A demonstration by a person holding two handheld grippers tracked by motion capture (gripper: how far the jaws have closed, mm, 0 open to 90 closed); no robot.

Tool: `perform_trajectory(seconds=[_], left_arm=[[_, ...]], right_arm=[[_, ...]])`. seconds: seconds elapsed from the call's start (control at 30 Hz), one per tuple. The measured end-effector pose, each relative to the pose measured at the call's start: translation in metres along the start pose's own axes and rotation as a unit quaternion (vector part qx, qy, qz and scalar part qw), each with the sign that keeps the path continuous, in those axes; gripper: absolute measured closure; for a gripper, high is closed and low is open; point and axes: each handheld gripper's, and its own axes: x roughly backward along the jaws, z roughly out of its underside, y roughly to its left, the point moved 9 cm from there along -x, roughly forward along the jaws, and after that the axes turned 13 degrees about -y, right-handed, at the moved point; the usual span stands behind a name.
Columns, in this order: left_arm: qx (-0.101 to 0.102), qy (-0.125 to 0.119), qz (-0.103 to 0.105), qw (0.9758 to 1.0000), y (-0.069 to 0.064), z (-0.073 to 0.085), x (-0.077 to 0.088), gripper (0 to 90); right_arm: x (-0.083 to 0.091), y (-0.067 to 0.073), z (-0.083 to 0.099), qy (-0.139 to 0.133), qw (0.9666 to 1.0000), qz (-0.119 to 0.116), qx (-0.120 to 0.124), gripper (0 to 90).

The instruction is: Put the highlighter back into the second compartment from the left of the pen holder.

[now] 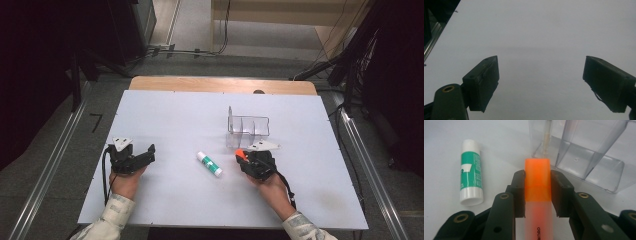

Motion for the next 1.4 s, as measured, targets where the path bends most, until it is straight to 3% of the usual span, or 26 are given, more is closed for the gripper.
perform_trajectory(seconds=[0.67, 1.4], left_arm=[[-0.002, 0.002, 0.001, 1.0, -0.001, 0.001, -0.001, 14.0], [-0.003, 0.005, -0.001, 1.0, -0.001, 0.002, -0.001, 14.0]], right_arm=[[0.023, -0.014, -0.035, -0.058, 0.998, 0.003, -0.023, 65.1], [0.033, -0.025, -0.062, -0.093, 0.9951, 0.01, -0.031, 65.1]])
